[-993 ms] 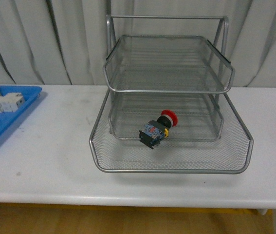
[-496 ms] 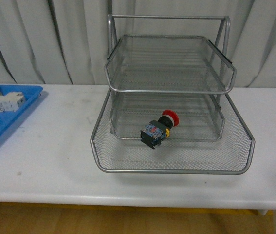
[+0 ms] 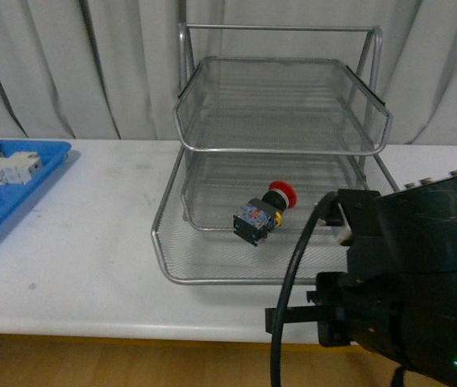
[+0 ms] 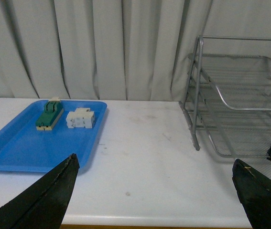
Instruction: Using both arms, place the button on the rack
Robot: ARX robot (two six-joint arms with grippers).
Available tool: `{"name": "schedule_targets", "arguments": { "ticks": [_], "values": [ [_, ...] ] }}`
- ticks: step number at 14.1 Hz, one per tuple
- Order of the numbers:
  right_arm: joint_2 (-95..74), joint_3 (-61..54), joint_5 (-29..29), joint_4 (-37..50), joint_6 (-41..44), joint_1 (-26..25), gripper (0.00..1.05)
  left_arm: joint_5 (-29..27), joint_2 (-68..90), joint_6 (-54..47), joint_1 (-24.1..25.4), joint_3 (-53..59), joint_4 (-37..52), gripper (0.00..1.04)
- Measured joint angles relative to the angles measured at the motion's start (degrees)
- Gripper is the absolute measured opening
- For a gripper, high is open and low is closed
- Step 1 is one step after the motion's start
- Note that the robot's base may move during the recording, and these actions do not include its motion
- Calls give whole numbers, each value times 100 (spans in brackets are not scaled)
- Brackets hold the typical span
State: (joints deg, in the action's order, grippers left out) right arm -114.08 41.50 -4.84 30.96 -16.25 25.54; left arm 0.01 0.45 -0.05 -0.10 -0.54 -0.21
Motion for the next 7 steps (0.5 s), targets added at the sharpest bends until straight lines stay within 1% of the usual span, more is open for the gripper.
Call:
{"name": "schedule_targets", "arguments": {
  "ticks": [2, 3, 4, 5, 7],
  "values": [
    [-431, 249, -175, -15, 199, 109, 2, -2, 0, 0, -2, 0, 0, 98],
    [-715, 546, -229, -52, 337, 127, 2, -2, 0, 0, 0, 0, 0, 98],
    [-933, 1108, -334, -55, 459, 0, 2, -2, 0, 0, 0, 0, 2, 98],
    [-973, 1421, -391, -164, 610, -63, 2, -2, 0, 0, 0, 0, 0, 98],
    [-1091, 1580, -402, -308, 601, -85, 2, 0, 0, 0, 0, 0, 0, 98]
  ]
}}
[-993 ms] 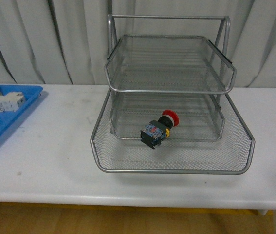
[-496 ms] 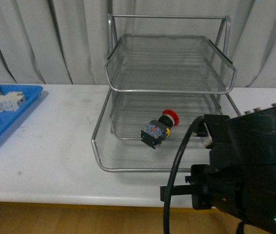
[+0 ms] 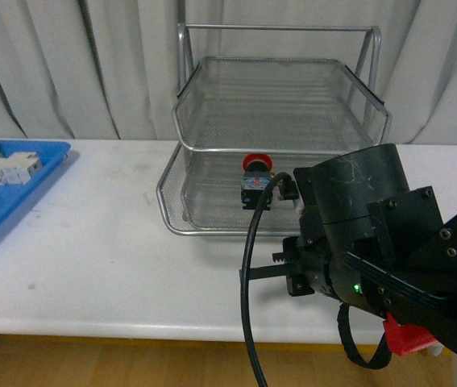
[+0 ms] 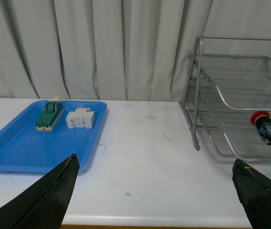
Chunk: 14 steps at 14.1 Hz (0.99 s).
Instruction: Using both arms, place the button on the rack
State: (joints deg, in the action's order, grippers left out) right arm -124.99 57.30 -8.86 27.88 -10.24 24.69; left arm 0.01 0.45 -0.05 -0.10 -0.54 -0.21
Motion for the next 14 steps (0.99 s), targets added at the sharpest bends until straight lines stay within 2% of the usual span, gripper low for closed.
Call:
{"name": "schedule_targets", "arguments": {
  "ticks": [6, 7, 11, 14],
  "values": [
    [-997, 1410, -2, -192, -46, -221, 2, 0, 0, 0, 0, 0, 0, 98],
    [-1082, 1384, 74, 90, -61, -225, 2, 0, 2, 0, -2, 0, 0, 98],
    [-111, 50, 192, 962, -98, -166, 2, -2, 0, 0, 0, 0, 0, 98],
    [415, -354, 278, 780, -361, -105, 2, -2, 0, 0, 0, 0, 2, 98]
  ]
}}
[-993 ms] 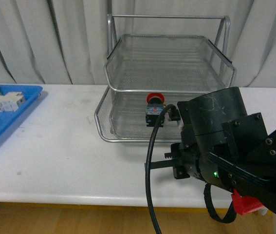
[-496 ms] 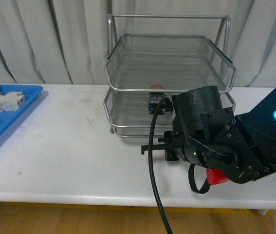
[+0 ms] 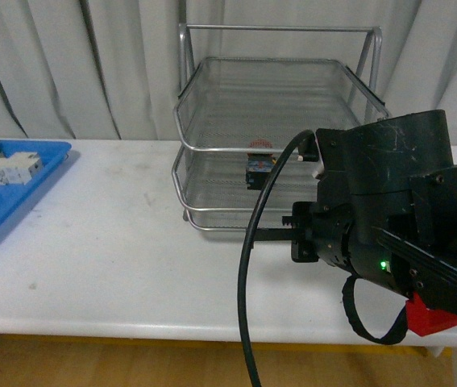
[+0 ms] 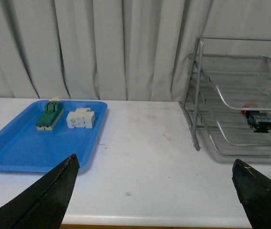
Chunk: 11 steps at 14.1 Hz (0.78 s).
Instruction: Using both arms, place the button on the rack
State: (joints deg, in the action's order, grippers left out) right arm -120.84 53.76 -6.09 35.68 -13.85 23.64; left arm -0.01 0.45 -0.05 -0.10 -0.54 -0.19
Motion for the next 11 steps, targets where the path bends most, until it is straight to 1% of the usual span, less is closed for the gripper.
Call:
{"name": "schedule_targets", "arguments": {
  "ticks": [3, 5, 6, 7, 8, 9, 10, 11],
  "values": [
    [153, -299, 13, 46, -168, 39, 2, 0, 0, 0, 0, 0, -2, 98],
    [1121, -1329, -11, 374, -334, 155, 28, 2, 0, 2, 0, 0, -2, 98],
    [1847, -1851, -116, 750, -293, 269, 41, 2, 2, 2, -2, 0, -2, 98],
    [2170, -2072, -271, 933, -247, 313, 47, 2, 0, 2, -2, 0, -4, 98],
    [2439, -2413, -730, 1759, -4, 393, 50, -2, 2, 2, -2, 0, -4, 98],
    [2363, -2802, -1462, 2935, 527, 308, 38, 4, 0, 0, -2, 0, 13, 98],
    [2422, -3434, -1633, 3512, 931, 0, 25, -4, 0, 2, 0, 0, -2, 98],
    [2806, -3856, -1563, 3733, 1113, -297, 12, -11, 2, 2, 11, 0, -13, 98]
  ]
}}
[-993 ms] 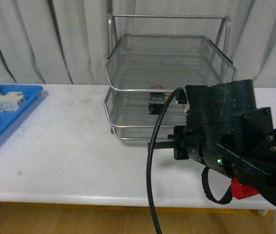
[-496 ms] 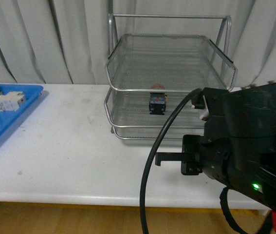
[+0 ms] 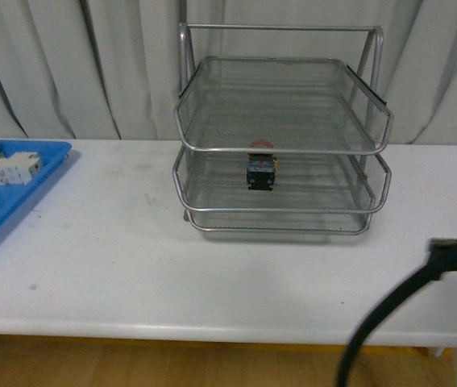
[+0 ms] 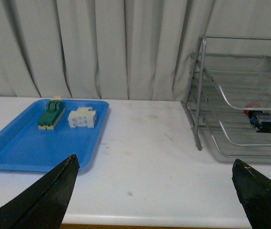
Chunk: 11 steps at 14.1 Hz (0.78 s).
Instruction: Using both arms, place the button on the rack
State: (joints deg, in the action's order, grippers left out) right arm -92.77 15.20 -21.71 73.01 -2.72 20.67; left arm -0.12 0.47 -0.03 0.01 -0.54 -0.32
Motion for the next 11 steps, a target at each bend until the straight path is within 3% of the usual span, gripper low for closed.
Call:
{"name": "schedule_targets", "arguments": {
  "ticks": [1, 4, 5, 11],
  "values": [
    [568, -197, 219, 61, 138, -184, 1, 11, -2, 0, 0, 0, 2, 98],
    [1698, -868, 813, -629, 232, -710, 2, 11, -2, 0, -2, 0, 7, 98],
    [2350, -901, 955, -1259, 236, -874, 2, 11, -2, 0, -2, 0, 7, 98],
    [4743, -1364, 1589, -2948, 236, -1519, 2, 11, -2, 0, -2, 0, 7, 98]
  ]
}}
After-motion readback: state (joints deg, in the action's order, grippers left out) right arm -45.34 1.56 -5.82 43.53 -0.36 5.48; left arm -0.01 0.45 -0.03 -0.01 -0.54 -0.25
